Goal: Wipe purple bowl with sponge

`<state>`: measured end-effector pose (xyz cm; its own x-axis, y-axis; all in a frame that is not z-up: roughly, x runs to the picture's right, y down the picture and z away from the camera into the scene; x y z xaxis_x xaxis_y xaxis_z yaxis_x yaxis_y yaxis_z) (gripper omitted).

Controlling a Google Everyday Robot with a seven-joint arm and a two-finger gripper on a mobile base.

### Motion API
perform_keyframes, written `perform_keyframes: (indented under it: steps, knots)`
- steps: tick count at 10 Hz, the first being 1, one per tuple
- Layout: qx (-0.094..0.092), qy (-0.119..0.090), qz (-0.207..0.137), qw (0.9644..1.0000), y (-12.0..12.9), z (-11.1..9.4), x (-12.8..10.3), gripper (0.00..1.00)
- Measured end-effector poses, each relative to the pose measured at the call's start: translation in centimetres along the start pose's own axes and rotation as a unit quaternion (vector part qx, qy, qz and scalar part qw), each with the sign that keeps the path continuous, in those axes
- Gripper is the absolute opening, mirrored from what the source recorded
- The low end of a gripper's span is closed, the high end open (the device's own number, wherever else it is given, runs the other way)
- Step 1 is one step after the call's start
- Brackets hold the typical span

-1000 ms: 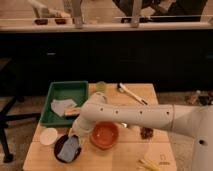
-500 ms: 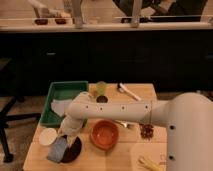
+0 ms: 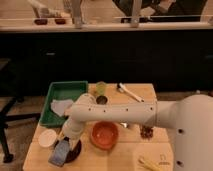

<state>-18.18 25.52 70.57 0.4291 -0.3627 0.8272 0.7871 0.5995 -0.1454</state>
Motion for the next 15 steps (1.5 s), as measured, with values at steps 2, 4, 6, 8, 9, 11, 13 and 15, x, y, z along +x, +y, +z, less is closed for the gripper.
perform_keyframes:
  steps: [2, 4, 6, 8, 9, 11, 13, 15]
  knots:
    - [0.002, 0.007, 0.005, 1.0, 1.6, -1.4, 0.6, 0.0]
    - [0.005, 0.01, 0.015, 0.9998, 2.2, -1.8, 1.3, 0.0]
    - [0.004, 0.005, 0.016, 0.9999, 1.6, -1.2, 1.8, 0.0]
    - [0.003, -0.003, 0.008, 1.0, 0.2, -0.2, 1.7, 0.0]
    - [0.002, -0.007, 0.004, 1.0, -0.4, 0.2, 1.5, 0.0]
    - [0.0, -0.011, -0.001, 0.9999, -0.8, 0.6, 1.3, 0.0]
    - [-0.002, -0.012, 0.0, 0.9999, 0.1, 0.4, 1.0, 0.0]
    - [-0.001, -0.01, 0.009, 0.9999, 2.1, -0.4, 1.3, 0.0]
